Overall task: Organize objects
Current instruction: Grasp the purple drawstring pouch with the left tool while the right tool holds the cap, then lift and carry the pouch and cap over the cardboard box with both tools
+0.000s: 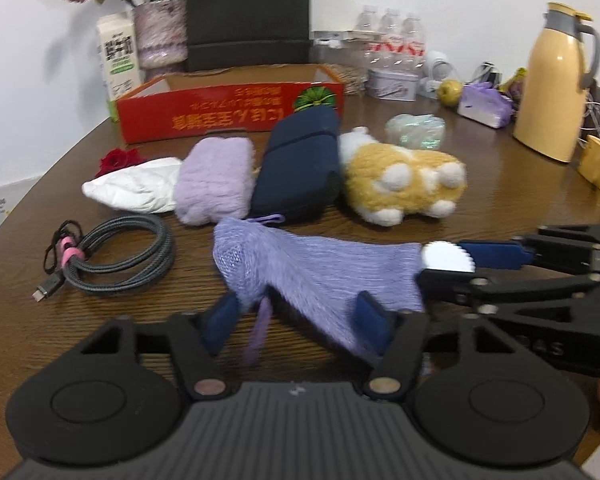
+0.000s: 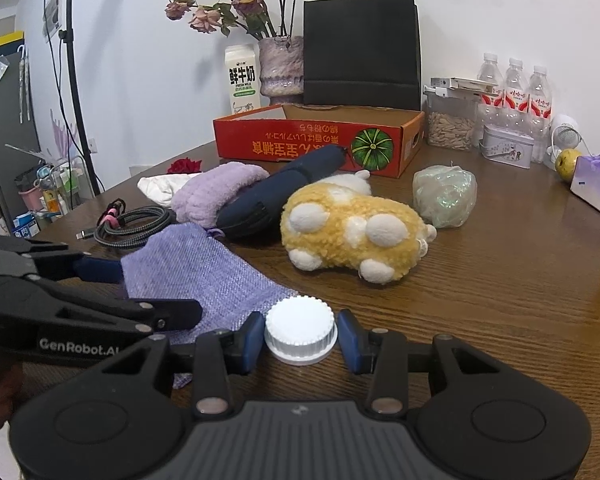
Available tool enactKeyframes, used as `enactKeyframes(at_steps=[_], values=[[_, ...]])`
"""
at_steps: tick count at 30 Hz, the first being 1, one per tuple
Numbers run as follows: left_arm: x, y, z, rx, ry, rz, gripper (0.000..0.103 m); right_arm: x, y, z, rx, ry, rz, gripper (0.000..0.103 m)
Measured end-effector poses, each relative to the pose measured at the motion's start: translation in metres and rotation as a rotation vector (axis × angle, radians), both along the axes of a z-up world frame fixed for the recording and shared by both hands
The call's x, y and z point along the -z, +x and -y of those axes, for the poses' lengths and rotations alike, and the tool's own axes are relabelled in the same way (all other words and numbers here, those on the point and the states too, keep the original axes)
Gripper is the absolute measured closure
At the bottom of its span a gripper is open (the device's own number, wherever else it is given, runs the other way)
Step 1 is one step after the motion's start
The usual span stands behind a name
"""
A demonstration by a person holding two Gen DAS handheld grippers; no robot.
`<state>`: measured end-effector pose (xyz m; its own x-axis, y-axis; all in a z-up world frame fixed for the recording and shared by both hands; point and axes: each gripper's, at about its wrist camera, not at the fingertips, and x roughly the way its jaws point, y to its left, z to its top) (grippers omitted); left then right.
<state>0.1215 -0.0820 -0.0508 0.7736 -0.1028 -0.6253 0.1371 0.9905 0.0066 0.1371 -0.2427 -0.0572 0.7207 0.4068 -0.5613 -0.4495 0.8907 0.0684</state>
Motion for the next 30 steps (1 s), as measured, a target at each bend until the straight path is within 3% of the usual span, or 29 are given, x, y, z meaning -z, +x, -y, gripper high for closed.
enactKeyframes(at_steps=[6,9,30], values=[[-0.001,-0.008,0.004,0.059,-0.033,0.002,0.088,0.000,-0.003,-0.002,0.003,0.003,0.003,0.064],[-0.002,-0.011,0.000,0.066,-0.056,-0.003,0.094,-0.001,-0.005,-0.003,0.006,0.007,0.002,0.064],[-0.027,-0.046,-0.032,0.055,-0.108,0.082,0.097,-0.017,-0.034,-0.020,0.036,0.002,0.049,0.064]])
